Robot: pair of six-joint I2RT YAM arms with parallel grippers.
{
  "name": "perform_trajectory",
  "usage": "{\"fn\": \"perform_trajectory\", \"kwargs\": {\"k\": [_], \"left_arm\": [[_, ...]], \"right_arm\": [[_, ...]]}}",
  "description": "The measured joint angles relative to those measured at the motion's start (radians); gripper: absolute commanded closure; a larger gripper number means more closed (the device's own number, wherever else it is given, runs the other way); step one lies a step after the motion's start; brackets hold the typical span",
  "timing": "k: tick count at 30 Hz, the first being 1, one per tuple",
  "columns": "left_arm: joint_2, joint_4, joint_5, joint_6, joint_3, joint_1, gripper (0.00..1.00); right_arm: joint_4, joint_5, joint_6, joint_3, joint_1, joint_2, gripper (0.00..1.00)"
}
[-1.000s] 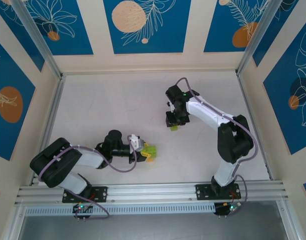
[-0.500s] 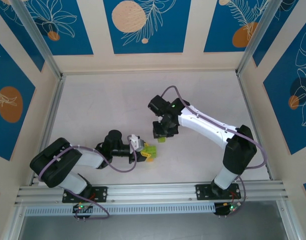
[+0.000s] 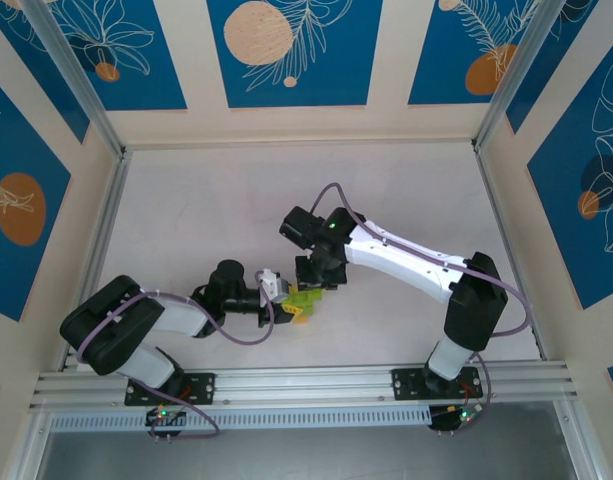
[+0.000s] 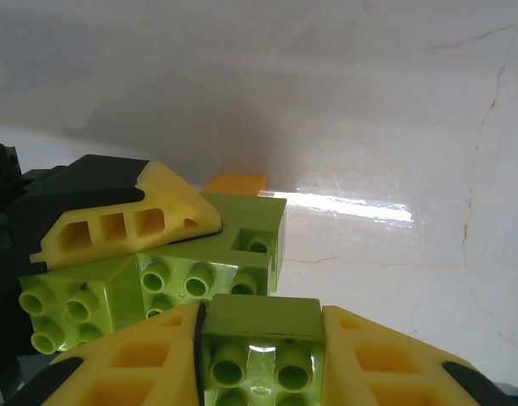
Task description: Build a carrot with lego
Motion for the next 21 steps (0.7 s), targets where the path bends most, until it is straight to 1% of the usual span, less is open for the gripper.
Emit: {"fn": "perform_trajectory", "kwargs": {"k": [21], "left_arm": [[0.0,0.0,-0.003,0.0,0.0,0.0,0.72]], "right_arm": [[0.015,0.027,0.027,-0.008,0.018,0.036,0.68]]}}
